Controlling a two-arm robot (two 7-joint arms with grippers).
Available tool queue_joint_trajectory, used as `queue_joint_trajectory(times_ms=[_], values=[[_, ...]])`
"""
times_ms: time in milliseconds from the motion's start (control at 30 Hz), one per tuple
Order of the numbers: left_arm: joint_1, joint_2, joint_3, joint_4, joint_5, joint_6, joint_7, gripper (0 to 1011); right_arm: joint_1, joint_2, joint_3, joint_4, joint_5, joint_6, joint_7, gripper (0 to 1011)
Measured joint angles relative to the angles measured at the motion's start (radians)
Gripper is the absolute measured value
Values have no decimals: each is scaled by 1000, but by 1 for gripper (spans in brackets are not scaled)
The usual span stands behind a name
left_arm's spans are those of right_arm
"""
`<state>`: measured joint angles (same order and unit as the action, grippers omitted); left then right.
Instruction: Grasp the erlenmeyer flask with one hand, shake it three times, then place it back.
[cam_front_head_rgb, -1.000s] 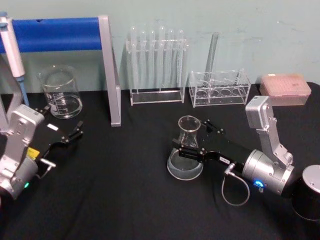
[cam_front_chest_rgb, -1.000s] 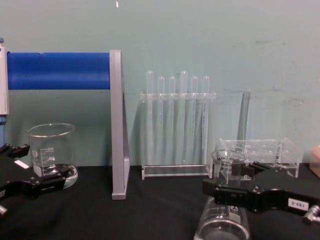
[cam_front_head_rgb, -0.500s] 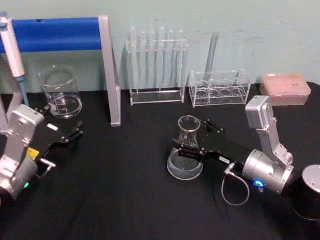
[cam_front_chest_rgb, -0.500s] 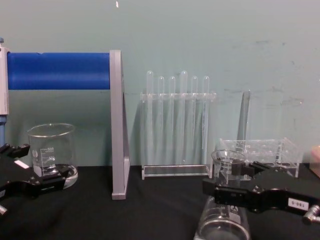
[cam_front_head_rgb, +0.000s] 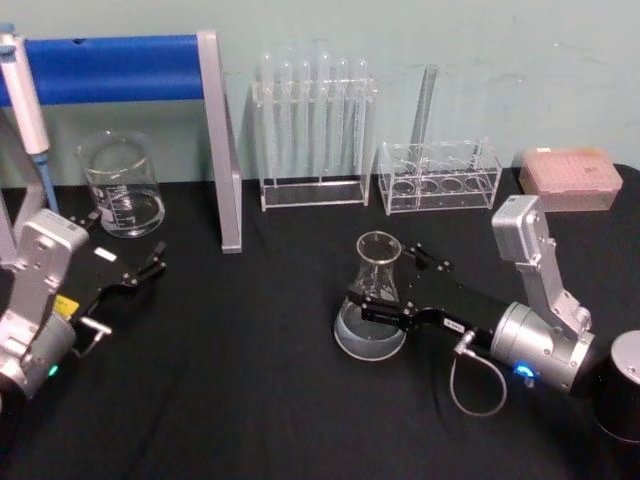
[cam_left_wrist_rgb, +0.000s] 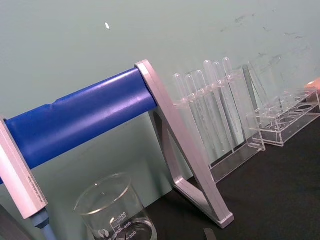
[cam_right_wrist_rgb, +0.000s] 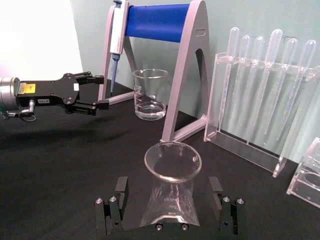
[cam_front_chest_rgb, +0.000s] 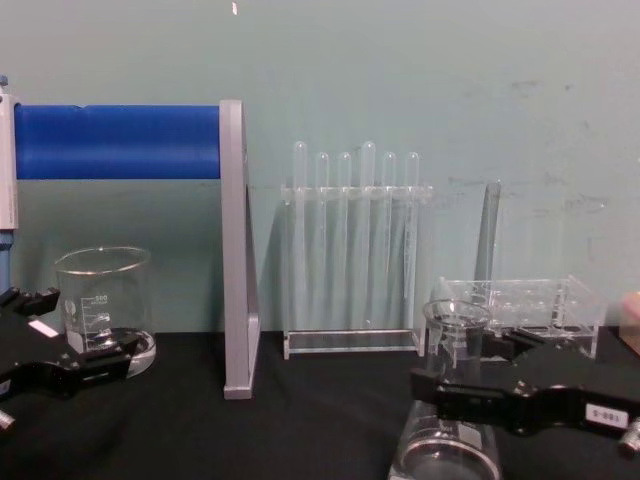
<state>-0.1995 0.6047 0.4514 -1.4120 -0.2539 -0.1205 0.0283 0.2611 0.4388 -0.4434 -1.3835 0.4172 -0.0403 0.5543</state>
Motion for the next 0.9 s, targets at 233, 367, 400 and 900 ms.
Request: queue_joint_trajectory(times_ms=[233, 367, 400, 900], values=[[0, 0, 0, 0, 0, 0, 0, 1001, -39, 30, 21, -44, 8, 9, -14, 1002], [0, 0, 0, 0, 0, 0, 0, 1001, -66, 47, 35, -72, 13, 12, -26, 1002], [0, 0, 0, 0, 0, 0, 0, 1001, -79, 54, 44, -86, 16, 13, -33, 1003], [0, 0, 0, 0, 0, 0, 0, 1001, -189, 78, 155, -160, 26, 24, -151, 1003]])
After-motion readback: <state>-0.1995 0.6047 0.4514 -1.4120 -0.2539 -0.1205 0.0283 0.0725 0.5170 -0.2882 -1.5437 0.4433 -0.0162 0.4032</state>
